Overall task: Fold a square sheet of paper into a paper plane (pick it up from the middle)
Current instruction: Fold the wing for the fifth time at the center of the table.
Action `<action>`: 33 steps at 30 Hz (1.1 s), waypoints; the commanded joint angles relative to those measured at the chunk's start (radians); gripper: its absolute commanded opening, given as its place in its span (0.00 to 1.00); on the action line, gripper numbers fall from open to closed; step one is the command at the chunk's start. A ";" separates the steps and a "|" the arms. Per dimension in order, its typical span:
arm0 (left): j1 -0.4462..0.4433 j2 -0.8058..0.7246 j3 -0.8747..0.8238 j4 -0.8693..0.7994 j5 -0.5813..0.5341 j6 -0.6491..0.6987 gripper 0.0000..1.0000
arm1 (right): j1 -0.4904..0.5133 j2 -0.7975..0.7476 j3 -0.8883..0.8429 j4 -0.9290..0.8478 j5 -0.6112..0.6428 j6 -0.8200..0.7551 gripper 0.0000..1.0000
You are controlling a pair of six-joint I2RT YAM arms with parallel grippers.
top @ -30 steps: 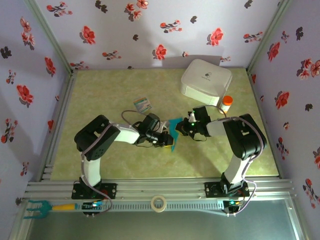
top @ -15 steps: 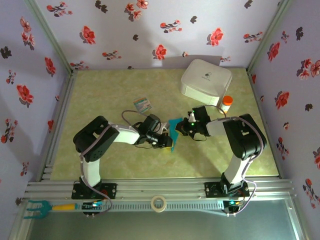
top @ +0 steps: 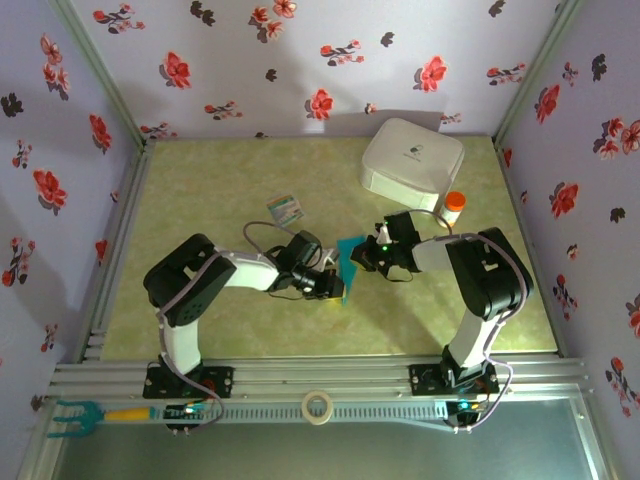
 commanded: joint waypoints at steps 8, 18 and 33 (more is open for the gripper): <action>-0.024 -0.015 -0.067 -0.115 0.025 0.013 0.07 | 0.004 0.022 -0.014 -0.075 0.094 -0.021 0.09; -0.032 -0.026 -0.079 -0.091 0.049 0.012 0.00 | 0.004 0.020 -0.015 -0.076 0.094 -0.018 0.09; -0.043 -0.031 -0.095 -0.139 0.042 0.038 0.00 | 0.004 0.012 -0.015 -0.085 0.102 -0.018 0.09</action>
